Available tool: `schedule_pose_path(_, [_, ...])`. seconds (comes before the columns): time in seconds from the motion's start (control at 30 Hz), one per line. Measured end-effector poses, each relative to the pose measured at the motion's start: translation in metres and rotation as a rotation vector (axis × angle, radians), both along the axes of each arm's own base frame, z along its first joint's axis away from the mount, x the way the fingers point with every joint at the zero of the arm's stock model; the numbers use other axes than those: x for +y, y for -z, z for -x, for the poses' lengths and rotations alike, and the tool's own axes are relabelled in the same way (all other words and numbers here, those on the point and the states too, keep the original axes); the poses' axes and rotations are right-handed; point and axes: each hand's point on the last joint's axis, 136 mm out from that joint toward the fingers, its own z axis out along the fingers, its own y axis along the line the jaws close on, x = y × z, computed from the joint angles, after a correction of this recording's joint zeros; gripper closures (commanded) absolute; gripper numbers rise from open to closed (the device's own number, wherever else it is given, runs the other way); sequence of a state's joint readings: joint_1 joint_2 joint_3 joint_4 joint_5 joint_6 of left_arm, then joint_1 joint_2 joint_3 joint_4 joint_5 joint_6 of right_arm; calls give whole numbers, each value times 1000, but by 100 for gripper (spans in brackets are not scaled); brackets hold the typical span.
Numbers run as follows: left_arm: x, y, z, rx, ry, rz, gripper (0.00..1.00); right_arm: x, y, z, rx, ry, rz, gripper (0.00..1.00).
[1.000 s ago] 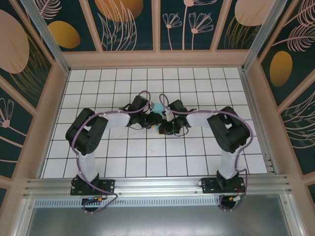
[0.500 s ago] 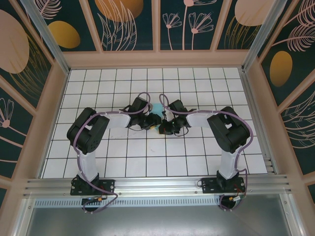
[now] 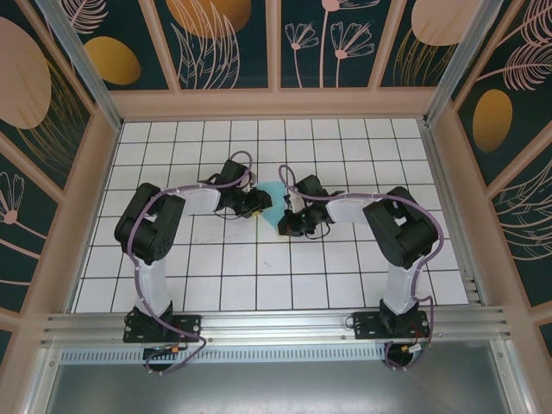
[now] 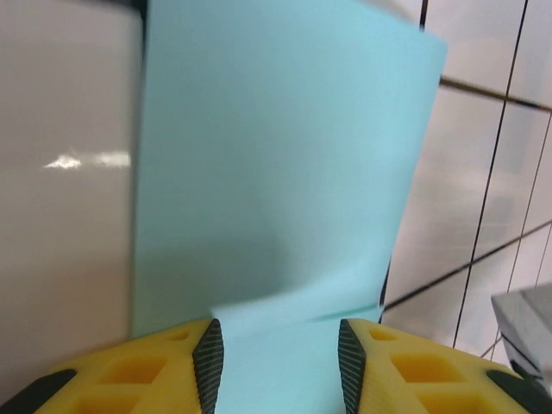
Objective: Fold a paper plane with a square sheet of paper (fold left side to right side)
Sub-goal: Third fold the triangle at the center of the table.
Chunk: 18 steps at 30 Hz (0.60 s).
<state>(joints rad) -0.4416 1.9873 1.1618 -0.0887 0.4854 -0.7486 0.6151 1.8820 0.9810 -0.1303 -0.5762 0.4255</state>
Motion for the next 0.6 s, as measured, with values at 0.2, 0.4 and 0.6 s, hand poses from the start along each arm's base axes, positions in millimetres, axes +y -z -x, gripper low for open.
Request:
schedule_pose_path(0.2, [14,-8,-26,-51,-29,-38,47,1,-2,-1,-7,0,-4,91])
schedule_pose_path(0.4, [25,-30,-24,-93,-47,-42,42,-3,-10,-6,-66,-1,18,85])
schedule_pose_path(0.6, [27,-49,-6,-119,-42,8,42,-6,-60,-23,-260,-5,-1,68])
